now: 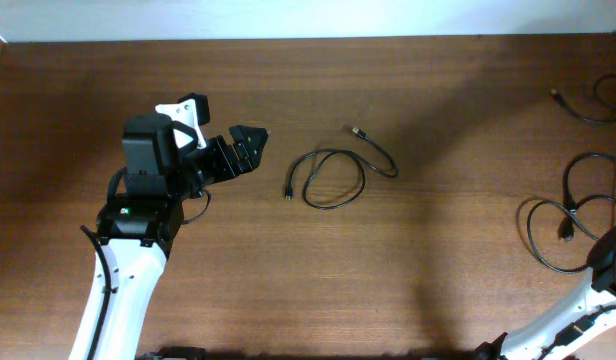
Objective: Untangle cables
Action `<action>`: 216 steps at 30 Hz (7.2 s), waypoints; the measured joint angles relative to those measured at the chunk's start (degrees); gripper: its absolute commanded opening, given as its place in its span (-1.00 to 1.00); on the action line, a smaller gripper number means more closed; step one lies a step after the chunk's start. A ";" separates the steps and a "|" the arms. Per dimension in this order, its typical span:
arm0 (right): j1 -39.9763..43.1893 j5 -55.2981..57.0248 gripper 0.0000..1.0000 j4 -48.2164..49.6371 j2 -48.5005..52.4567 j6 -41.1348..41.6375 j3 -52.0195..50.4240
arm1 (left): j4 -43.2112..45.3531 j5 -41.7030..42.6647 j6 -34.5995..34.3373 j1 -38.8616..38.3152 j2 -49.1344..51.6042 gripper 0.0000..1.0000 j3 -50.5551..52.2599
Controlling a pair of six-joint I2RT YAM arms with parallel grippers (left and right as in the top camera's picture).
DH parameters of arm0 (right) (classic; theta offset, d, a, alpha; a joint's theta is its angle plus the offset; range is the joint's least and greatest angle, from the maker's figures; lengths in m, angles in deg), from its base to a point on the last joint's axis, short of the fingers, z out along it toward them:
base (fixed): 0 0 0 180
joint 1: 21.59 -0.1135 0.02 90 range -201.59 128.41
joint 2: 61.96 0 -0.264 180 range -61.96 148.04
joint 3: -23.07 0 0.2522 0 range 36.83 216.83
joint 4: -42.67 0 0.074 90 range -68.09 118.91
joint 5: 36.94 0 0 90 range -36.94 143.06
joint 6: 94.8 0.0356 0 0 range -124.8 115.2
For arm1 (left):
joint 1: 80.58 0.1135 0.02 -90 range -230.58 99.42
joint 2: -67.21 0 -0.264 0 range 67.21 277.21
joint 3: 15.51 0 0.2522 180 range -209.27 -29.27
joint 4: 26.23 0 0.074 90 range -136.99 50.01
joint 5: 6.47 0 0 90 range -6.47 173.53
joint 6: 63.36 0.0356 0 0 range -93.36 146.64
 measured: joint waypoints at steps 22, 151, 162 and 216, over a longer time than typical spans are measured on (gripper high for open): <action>-11.91 -46.86 0.98 -37.11 -17.77 -8.59 0.07 | 0.04 0.00 0.02 0.00 0.00 0.98 0.00; -44.76 29.70 0.98 -63.41 -36.76 7.72 -0.68 | 18.80 -24.65 29.66 -2.12 -69.07 0.98 57.22; -44.76 29.70 0.98 -63.41 -36.76 7.74 -0.68 | 18.80 -24.65 30.49 -2.12 -69.07 0.98 57.22; -44.76 7.98 0.98 3.50 -122.86 -6.03 -101.44 | 18.67 -24.85 30.51 -2.12 -69.16 0.98 57.16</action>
